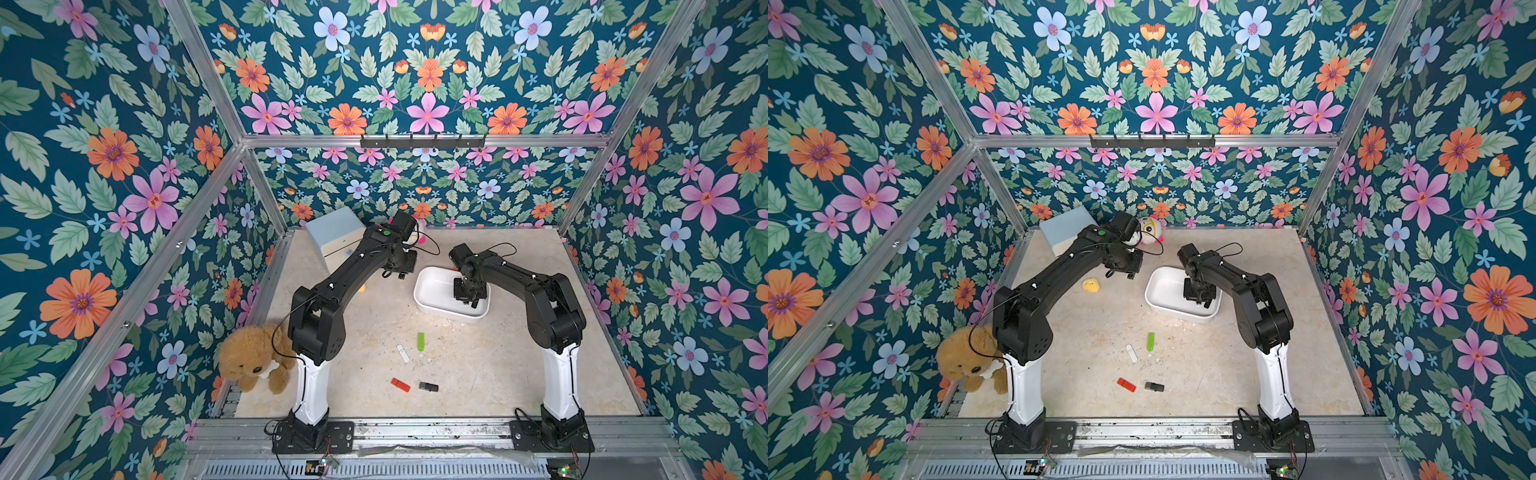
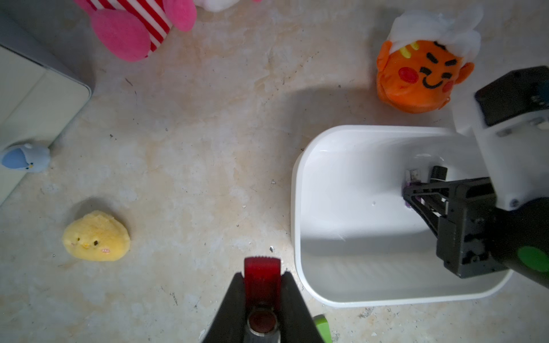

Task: Put the usb flash drive into the storage box
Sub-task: Place the USB flash in the storage box.

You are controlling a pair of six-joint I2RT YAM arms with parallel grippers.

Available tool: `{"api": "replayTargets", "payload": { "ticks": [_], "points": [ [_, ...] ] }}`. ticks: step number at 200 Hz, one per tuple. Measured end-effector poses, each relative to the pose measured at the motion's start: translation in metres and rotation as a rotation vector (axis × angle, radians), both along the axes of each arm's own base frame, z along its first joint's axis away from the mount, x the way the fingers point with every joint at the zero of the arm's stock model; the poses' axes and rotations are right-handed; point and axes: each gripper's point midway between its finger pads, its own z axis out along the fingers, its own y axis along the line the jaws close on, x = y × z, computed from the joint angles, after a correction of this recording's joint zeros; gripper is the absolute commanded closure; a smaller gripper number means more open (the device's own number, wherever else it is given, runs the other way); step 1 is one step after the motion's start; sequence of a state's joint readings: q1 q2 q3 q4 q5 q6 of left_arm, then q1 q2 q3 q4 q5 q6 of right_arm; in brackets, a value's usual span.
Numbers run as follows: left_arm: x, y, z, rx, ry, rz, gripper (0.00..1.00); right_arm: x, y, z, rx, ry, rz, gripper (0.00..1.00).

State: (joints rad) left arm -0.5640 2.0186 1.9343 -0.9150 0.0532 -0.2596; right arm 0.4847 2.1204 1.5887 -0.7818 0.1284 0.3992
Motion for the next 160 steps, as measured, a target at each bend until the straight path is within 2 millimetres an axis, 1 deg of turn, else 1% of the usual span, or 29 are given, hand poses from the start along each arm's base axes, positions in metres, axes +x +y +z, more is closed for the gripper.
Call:
{"api": "replayTargets", "payload": {
  "ticks": [2,7,20,31,40,59,88,106,123,142,160],
  "points": [
    [0.000,0.000,0.001,-0.001,-0.001,0.000,1.00,0.000,0.000,0.000,-0.001,0.000,0.000,1.00],
    [0.001,-0.001,0.001,-0.002,-0.003,-0.001,1.00,0.000,0.000,-0.001,-0.003,0.001,0.000,0.96],
    [0.003,-0.003,0.003,-0.010,-0.008,-0.002,1.00,0.001,0.000,-0.001,-0.004,0.001,0.000,0.88],
    [0.002,-0.003,0.004,-0.012,-0.005,-0.003,1.00,0.001,0.000,-0.001,-0.004,0.001,0.000,0.76],
    [0.002,-0.003,0.003,-0.012,-0.002,-0.004,1.00,0.001,0.000,-0.001,-0.003,0.000,0.000,0.69],
    [0.001,-0.003,0.003,-0.012,0.000,-0.005,1.00,-0.001,-0.002,0.001,-0.005,-0.006,0.000,0.61],
    [0.000,-0.003,0.006,-0.011,0.002,-0.005,1.00,0.001,-0.001,0.012,0.008,-0.030,-0.001,0.58],
    [0.000,-0.003,0.008,-0.012,0.001,-0.005,1.00,0.003,0.000,0.025,0.024,-0.059,0.000,0.57],
    [0.001,-0.005,0.012,-0.017,-0.008,-0.007,1.00,0.005,0.002,0.043,0.044,-0.097,0.000,0.56],
    [0.001,-0.010,0.019,-0.023,-0.017,-0.016,1.00,0.006,0.003,0.069,0.077,-0.151,0.000,0.53],
    [0.000,-0.019,0.025,-0.030,-0.027,-0.032,1.00,0.007,0.002,0.098,0.099,-0.206,-0.003,0.48]
  ]
}}
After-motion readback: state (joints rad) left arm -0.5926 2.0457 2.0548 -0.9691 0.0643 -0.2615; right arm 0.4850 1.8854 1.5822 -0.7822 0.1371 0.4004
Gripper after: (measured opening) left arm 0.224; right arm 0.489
